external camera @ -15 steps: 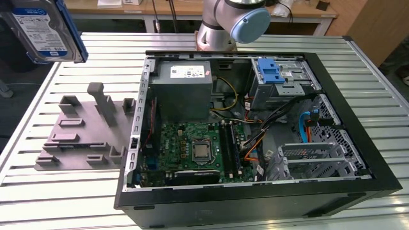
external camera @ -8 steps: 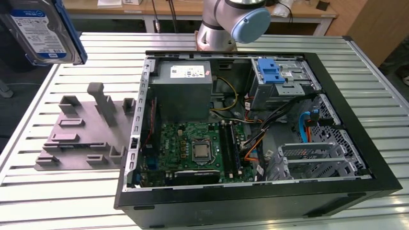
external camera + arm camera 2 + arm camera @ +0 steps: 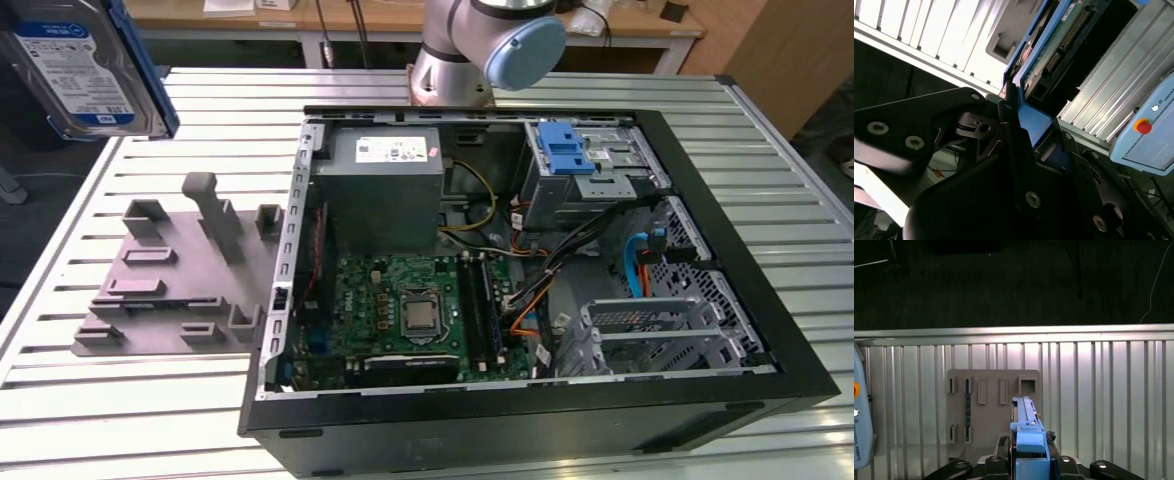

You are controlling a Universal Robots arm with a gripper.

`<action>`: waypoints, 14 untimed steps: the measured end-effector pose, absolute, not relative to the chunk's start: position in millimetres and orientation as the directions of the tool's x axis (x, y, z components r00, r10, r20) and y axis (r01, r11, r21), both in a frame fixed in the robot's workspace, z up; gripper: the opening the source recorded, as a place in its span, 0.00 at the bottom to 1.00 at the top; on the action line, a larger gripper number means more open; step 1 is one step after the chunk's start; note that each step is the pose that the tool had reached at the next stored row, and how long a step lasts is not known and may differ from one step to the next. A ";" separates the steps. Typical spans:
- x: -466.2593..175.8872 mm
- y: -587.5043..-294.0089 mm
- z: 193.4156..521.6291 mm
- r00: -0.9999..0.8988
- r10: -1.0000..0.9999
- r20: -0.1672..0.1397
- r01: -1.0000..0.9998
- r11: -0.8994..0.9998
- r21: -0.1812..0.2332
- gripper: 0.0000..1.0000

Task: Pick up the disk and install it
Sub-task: 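Pick up the disk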

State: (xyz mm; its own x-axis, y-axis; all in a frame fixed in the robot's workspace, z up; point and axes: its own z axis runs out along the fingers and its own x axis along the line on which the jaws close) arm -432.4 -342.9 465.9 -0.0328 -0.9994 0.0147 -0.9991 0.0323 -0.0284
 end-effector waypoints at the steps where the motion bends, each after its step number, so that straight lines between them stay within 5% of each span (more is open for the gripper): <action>1: -432.3 -343.4 467.2 -0.033 -0.999 0.015 -0.999 0.032 -0.028 0.36; 14: -419.8 -350.0 471.0 -0.033 -0.999 0.015 -0.999 0.032 -0.025 0.36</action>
